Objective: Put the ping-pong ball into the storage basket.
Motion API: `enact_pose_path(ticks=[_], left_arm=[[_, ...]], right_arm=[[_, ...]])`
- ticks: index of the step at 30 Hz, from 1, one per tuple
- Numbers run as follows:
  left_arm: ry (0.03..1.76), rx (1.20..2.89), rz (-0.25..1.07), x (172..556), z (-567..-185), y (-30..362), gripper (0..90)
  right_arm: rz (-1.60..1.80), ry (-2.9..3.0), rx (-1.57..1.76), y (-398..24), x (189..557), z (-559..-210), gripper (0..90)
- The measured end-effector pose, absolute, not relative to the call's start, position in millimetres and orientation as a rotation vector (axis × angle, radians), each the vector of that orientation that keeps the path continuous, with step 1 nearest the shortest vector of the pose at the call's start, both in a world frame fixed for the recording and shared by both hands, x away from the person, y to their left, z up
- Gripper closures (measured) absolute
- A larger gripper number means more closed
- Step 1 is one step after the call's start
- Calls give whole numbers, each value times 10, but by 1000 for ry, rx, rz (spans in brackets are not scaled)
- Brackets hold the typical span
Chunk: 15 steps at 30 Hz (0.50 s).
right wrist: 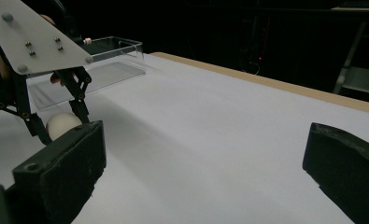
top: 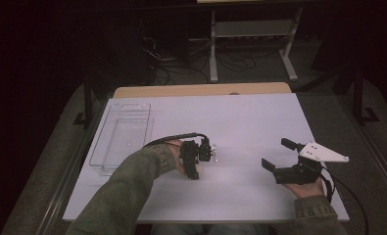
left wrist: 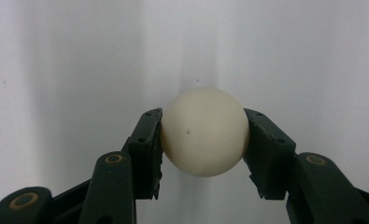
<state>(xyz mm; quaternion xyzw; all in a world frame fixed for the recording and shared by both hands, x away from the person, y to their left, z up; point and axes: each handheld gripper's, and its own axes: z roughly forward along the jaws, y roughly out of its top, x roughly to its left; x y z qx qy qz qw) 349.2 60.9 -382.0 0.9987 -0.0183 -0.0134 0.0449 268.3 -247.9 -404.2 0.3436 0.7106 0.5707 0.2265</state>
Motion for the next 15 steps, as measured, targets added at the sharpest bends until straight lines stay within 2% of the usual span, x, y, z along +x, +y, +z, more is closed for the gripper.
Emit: enact_pose_path(ticks=[15], left_arm=[[-38,3059,-18,3486,-3628,677,514]], right_arm=[[1575,1956,949,-2476,2680,-4040,0]])
